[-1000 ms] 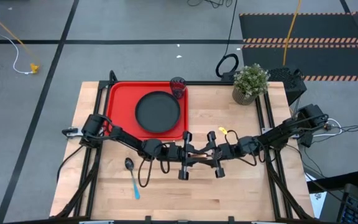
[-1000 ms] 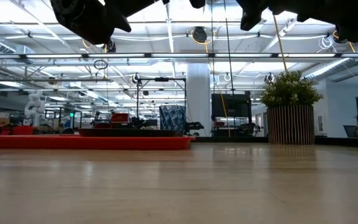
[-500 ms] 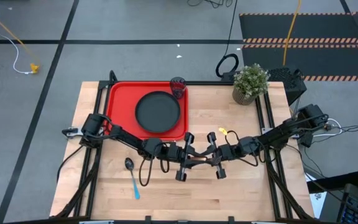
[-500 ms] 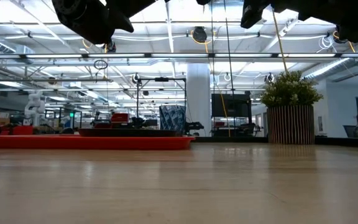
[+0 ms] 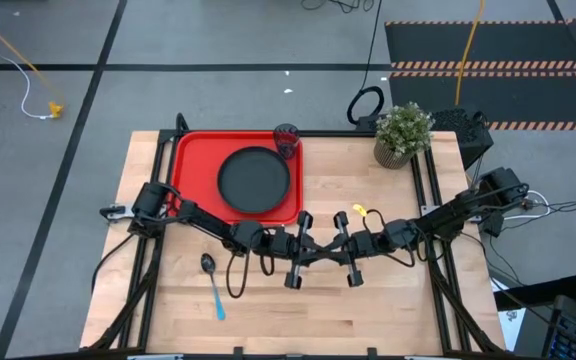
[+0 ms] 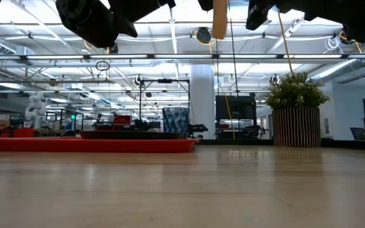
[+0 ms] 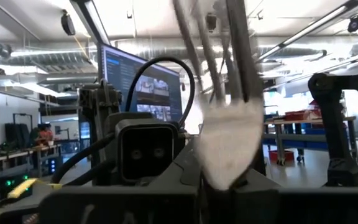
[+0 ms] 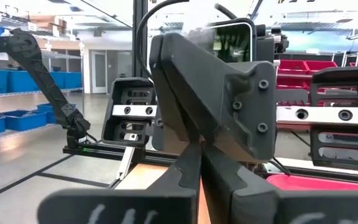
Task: Pick and place plate/cup/fork/spoon on tray
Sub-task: Put the light orange fork on the red tray to the left of the black plate
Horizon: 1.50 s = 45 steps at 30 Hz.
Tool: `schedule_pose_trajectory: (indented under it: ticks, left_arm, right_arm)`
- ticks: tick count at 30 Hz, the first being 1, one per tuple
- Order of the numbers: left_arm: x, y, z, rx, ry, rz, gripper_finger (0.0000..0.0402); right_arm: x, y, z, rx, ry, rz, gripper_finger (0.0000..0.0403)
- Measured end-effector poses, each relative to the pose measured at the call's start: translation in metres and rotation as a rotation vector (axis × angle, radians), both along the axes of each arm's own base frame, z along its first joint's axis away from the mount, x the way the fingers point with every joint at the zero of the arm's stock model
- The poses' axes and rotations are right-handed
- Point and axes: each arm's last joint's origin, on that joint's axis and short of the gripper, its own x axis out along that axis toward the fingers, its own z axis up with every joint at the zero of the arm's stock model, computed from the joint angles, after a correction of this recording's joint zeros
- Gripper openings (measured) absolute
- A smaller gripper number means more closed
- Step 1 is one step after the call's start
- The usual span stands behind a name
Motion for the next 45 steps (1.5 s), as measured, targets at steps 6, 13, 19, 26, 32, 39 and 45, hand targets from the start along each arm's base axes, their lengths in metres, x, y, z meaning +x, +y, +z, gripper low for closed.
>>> schedule_pose_trajectory:
  ticks: [6,13,19,26,32,39,45]
  left_arm:
    - [0.000,0.000,0.000,-0.011,0.007,0.005,0.0002]
    - [0.001,0.002,0.000,-0.035,0.020,0.006,0.0001]
    - [0.002,0.005,-0.002,-0.076,0.047,-0.011,0.0001]
    - [0.007,0.011,-0.012,-0.047,0.164,0.052,0.0001]
    - [0.011,0.024,-0.020,-0.090,0.268,0.069,0.0001]
    - [0.011,0.036,-0.020,-0.103,0.409,0.097,0.0008]
    - [0.002,0.046,-0.007,-0.067,0.580,0.183,0.0009]
  right_arm:
    - [-0.002,-0.001,0.003,-0.008,0.029,-0.002,0.0005]
    - [-0.014,-0.005,0.012,-0.046,0.123,-0.006,0.0006]
    - [-0.027,-0.012,0.018,-0.062,0.239,-0.060,0.0006]
    - [-0.040,-0.018,0.001,-0.131,0.498,-0.095,0.0016]
    - [-0.048,-0.022,-0.016,-0.132,0.682,-0.163,0.0045]
    - [-0.069,-0.038,-0.044,-0.032,1.071,-0.287,0.0096]
    - [-0.092,-0.041,-0.057,0.090,1.353,-0.304,0.0158]
